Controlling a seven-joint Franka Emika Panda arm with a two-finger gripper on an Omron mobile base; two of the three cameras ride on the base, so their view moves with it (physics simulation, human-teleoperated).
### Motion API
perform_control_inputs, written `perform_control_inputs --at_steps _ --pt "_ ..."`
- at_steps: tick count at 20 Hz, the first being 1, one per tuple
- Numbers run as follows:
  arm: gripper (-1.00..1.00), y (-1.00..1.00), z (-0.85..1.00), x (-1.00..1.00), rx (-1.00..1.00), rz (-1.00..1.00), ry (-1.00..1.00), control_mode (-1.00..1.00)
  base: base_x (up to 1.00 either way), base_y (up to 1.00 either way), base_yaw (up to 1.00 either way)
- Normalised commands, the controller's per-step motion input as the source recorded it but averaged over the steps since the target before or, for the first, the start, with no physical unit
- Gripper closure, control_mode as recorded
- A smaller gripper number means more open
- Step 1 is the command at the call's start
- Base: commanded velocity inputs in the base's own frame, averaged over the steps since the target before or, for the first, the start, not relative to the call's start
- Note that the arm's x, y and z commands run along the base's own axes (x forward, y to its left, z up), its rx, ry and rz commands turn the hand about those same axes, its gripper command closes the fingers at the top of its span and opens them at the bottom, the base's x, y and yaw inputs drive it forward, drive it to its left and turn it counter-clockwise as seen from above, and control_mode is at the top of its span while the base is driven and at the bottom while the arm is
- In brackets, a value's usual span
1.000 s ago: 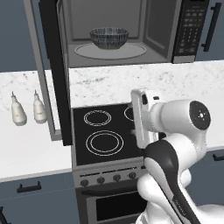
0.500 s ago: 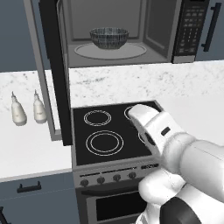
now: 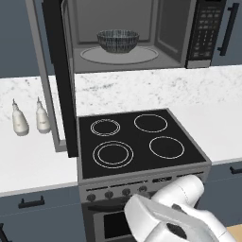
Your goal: Open the microwave, place the bowl with waffle inside the microwave, then close the microwave door and turn it on.
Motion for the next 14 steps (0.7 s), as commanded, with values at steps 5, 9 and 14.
perform_control_inputs --at_steps 5,9,14 --pt "-1.00 0.30 -0.80 0.02 -0.15 0.00 -0.33 -1.00 0.00 0.00 0.00" --pt "-1.00 0.42 -0.32 0.59 0.00 -0.02 -0.30 -1.00 0.00 0.00 0.00" --pt "-1.00 0.50 -0.23 0.77 0.00 -0.08 -0.25 -1.00 0.00 0.00 0.00"
